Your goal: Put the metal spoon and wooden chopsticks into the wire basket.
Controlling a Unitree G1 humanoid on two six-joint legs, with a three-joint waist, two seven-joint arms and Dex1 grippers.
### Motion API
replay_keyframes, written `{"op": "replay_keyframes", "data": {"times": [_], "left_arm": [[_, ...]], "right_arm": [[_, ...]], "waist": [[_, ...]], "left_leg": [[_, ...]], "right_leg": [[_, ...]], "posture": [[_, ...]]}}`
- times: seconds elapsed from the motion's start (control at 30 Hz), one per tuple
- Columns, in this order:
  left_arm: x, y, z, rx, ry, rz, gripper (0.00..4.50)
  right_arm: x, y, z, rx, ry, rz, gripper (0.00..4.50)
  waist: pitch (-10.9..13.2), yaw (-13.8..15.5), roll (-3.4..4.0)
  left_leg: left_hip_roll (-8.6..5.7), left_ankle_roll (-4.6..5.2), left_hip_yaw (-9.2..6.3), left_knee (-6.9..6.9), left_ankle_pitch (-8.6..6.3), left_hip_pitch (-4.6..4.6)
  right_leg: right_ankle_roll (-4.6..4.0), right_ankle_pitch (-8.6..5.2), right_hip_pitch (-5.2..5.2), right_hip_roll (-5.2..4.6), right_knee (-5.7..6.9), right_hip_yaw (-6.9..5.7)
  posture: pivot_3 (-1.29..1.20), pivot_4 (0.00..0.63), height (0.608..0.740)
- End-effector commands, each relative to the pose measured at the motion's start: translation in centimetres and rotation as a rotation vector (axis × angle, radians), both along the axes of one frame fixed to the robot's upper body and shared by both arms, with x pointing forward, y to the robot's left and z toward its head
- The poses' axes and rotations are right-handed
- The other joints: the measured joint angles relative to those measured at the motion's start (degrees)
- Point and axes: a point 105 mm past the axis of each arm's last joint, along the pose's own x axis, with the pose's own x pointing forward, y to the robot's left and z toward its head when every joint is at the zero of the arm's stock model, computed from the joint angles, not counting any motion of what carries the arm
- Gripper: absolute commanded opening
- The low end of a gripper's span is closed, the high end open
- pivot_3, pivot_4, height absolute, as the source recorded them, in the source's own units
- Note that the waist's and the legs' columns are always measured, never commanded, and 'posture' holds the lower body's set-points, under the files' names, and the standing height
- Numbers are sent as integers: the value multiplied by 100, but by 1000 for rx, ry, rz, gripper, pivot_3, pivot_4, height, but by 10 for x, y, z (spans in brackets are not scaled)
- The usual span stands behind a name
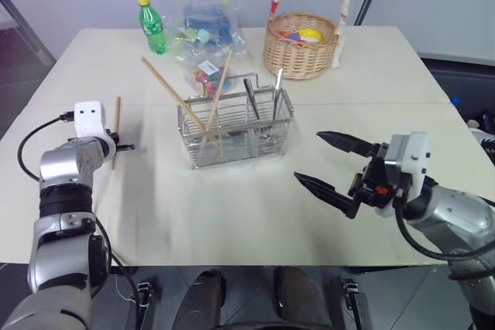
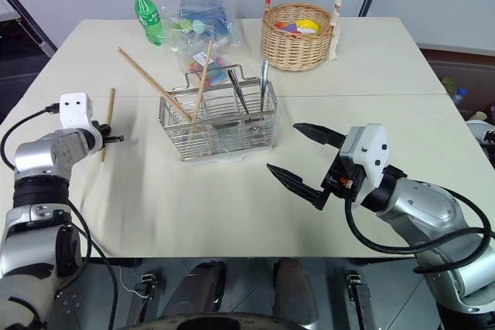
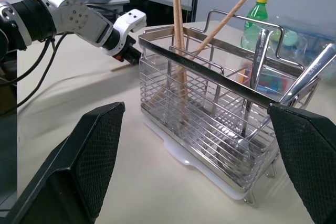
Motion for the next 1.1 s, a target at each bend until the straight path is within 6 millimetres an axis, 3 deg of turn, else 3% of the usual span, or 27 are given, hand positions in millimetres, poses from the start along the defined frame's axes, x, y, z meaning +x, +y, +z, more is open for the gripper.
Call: {"op": "replay_keyframes", "data": {"times": [0.03, 0.13, 0.23, 0.33, 0.43, 0.53, 0.77, 0.9, 1.1], "left_arm": [[-6, 18, 2, 11, 6, 55, 83], [-4, 20, 5, 25, -7, 55, 83], [3, 27, 27, 54, -128, 79, 83], [11, 33, 66, 130, -291, 89, 83], [14, 35, 89, 139, -391, 85, 83], [17, 32, 136, 88, -606, 56, 83], [7, -7, 208, 83, -1005, -227, 83], [-15, -45, 253, -51, -1221, -484, 83], [-42, -96, 286, -291, -1337, -788, 83]], "right_arm": [[-3, 1, 8, 10, -44, 3, 4500], [-2, 1, 7, 10, -42, 0, 4500], [-2, 1, 5, 11, -41, -3, 4500], [2, -1, 7, 22, -50, -26, 4500], [3, -3, 7, 28, -52, -36, 4500], [4, -4, 9, 49, -53, -58, 4500], [9, -13, 5, 90, -28, -155, 4500], [7, -15, 2, 80, -15, -174, 4500], [8, -17, 0, 80, -18, -201, 4500]], "waist": [[0, -2, 0], [0, -2, 0], [1, 4, -2], [5, 30, -10], [4, 51, -19], [4, 46, -19], [3, 26, -19], [4, 28, -22], [2, 5, -17]], "left_leg": [[0, 0, 0, 0, 0, 0], [0, 0, 0, 0, 0, 0], [0, 0, 0, 0, 0, 0], [0, 0, -2, 2, 0, -6], [-1, -1, -4, 7, 0, -14], [-6, 0, -3, 7, 0, -14], [-6, -1, -2, 6, 0, -13], [-6, 0, -3, 9, 0, -15], [-6, 0, -2, 12, 0, -12]], "right_leg": [[0, 0, 0, 0, 0, 0], [0, 0, 0, 0, 0, 0], [0, 0, 0, 0, 0, 0], [0, 0, -5, 0, 0, -1], [0, 1, -6, -1, -2, -1], [2, 2, -4, -8, -4, -1], [3, 3, -3, -8, -4, -1], [2, 3, -3, -7, -3, -2], [3, 3, 1, -7, -2, -1]], "posture": [[0, 150, 740], [0, 150, 740], [0, 150, 740], [0, 150, 740], [0, 150, 740], [0, 150, 740], [0, 150, 740], [0, 150, 740], [0, 150, 740]]}}
